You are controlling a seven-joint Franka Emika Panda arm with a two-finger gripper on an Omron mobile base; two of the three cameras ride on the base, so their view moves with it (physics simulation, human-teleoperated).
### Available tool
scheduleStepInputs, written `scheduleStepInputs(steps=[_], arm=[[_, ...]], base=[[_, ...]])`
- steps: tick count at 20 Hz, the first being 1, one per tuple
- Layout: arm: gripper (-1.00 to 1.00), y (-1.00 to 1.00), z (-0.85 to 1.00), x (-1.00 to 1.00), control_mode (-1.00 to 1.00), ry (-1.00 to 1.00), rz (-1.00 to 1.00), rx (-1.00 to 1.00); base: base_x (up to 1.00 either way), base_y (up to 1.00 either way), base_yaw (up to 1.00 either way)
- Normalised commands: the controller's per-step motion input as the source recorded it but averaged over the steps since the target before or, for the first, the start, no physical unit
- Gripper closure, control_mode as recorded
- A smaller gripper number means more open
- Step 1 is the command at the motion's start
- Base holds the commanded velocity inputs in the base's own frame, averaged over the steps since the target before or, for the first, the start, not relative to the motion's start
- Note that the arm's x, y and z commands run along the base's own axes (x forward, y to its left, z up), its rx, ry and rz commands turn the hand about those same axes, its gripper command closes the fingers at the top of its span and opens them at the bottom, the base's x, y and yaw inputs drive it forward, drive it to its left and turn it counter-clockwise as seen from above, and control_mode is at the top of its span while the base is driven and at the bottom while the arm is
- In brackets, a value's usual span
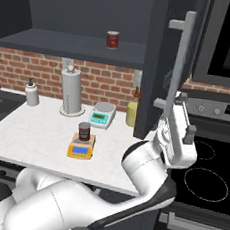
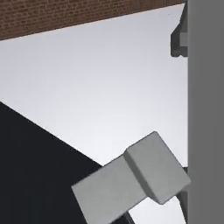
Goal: Pick the canned food and place it on the digital scale for weighing, and close the cabinet.
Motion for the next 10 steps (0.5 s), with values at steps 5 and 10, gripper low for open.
scheduleStepInputs(steps=[5, 10], arm=[[-1.0, 0.97, 0.65, -0.48, -1.0, -0.31, 0.01, -0.22], [-1.0, 0.95, 0.89, -0.22, -1.0, -0.1, 0.0, -0.27]], base=[[0.0, 0.0, 0.0], [0.0, 0.0, 0.0]])
